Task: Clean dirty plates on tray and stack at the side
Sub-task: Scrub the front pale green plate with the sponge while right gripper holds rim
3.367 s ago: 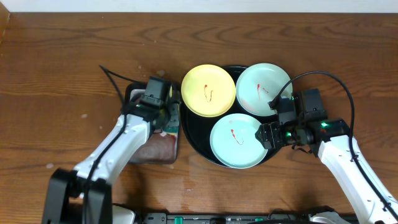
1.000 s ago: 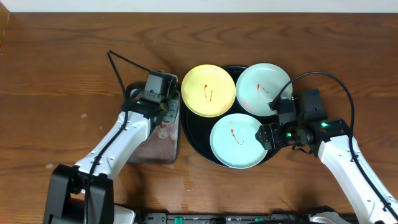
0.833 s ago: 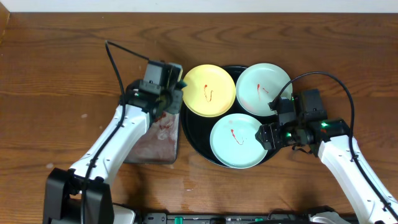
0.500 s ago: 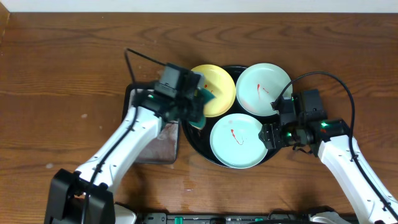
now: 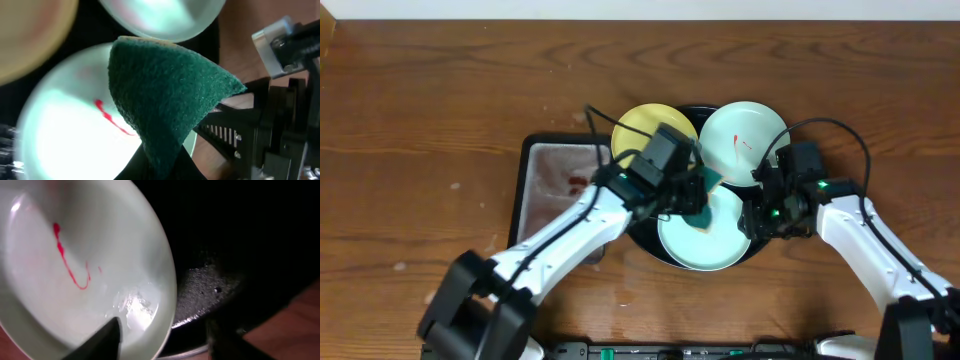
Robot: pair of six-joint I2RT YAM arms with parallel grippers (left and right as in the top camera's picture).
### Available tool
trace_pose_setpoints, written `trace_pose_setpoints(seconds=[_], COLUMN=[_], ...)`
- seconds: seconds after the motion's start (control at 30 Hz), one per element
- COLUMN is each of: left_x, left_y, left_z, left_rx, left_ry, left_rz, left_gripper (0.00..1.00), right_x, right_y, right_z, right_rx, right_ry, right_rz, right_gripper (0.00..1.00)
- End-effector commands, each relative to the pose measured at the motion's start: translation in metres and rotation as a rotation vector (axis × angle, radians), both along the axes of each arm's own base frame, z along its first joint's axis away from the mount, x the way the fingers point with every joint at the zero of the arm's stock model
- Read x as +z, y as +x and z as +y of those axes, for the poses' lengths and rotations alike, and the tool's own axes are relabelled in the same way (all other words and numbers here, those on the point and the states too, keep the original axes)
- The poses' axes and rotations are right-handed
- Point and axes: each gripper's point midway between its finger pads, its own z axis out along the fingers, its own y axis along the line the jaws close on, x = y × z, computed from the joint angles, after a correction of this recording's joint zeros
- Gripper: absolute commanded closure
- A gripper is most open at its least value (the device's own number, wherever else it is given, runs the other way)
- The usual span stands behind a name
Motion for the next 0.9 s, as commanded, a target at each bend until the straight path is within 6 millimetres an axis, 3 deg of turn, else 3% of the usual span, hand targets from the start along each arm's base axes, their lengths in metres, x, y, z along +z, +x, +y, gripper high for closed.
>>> trace_pose_setpoints(seconds=[0.0, 0.23, 0.43, 0.67, 0.87], left_x=[-0.015, -0.038, -0.032, -0.034, -0.047], left_y=[-0.004, -0.01, -0.002, 0.004, 0.007], left_z=[-0.009, -0.017, -0.035, -0.035, -0.036], left_rx=[0.152, 0.321, 0.315, 0.415, 0.442], left_ry=[0.005, 0.053, 0.012, 0.028, 0.039], left_rz=[0.132, 0.218, 0.119, 0.093, 0.103], left_gripper=[0.93, 0.92, 0.93, 0.93, 0.92], right_x=[-0.004, -0.012, -0.013, -0.016, -0.016], right_y=[-0.001, -0.001, -0.003, -0.007, -0.007], right_z=[0.009, 0.002, 0.003, 0.002, 0.002], right_rx=[-0.009, -0.057, -0.09, -0.107, -0.107], right_ry=[0.023, -0.017, -0.014, -0.015, -0.015], right_rz=[0.037, 0.064, 0.08, 0.096, 0.096], right_gripper=[0.62, 0.82, 0.88, 0.99, 0.99])
